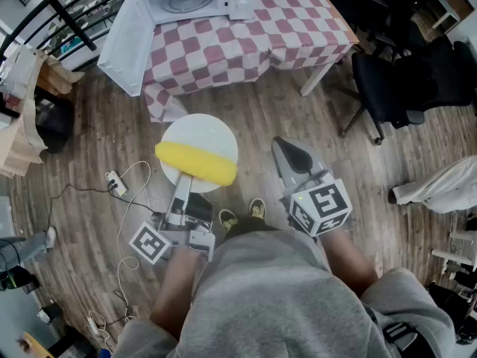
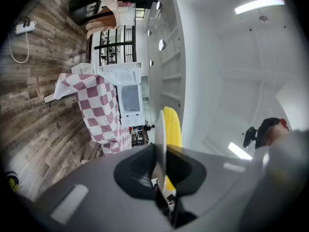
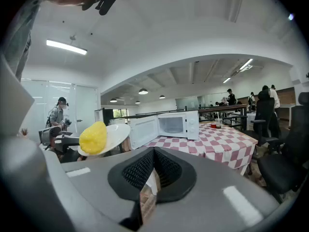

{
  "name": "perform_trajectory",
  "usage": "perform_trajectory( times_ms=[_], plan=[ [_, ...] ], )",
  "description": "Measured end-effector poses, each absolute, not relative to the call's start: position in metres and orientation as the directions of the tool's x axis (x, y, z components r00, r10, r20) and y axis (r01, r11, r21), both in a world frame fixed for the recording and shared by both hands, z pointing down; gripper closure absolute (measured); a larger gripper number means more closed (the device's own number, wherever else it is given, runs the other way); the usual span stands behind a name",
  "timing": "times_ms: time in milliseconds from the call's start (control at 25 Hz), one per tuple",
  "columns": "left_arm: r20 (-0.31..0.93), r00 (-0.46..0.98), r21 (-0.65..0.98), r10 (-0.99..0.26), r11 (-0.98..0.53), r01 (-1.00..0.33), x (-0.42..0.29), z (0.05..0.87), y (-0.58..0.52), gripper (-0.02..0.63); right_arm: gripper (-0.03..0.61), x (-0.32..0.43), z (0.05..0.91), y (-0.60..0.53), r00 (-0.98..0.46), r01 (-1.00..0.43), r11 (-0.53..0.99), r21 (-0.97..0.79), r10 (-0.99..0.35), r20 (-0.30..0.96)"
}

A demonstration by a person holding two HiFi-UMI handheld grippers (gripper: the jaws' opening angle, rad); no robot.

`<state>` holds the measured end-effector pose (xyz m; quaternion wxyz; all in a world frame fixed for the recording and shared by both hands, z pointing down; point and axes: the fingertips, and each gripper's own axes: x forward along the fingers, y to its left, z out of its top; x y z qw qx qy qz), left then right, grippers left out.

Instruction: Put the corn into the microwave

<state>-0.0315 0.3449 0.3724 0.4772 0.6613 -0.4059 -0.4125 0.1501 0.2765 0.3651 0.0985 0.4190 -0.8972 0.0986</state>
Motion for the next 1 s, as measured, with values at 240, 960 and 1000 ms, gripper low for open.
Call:
perform_trajectory(
  times_ms=[240, 960, 1000],
  plan=[
    [-0.163, 0.324, 0.965, -0.932, -0.219, -0.144, -0.046, 0.372, 0.345, 0.583, 0.578, 0.139, 0.366, 0.276, -0.628, -0.772, 0.63, -0.086, -0.735, 0.258],
    [-0.182, 0.31, 0.965, -0.933, -0.23, -0.124, -0.086, 0.367, 0.365, 0.583, 0.58, 0.109, 0.355, 0.294, -0.591, -0.806, 0.573, -0.147, -0.775, 0.224],
    [-0.186, 0.313, 0.965, -0.931, -0.233, -0.122, -0.087, 0.366, 0.365, 0.583, 0.578, 0.107, 0.354, 0.295, -0.592, -0.806, 0.573, -0.148, -0.775, 0.221]
  ],
)
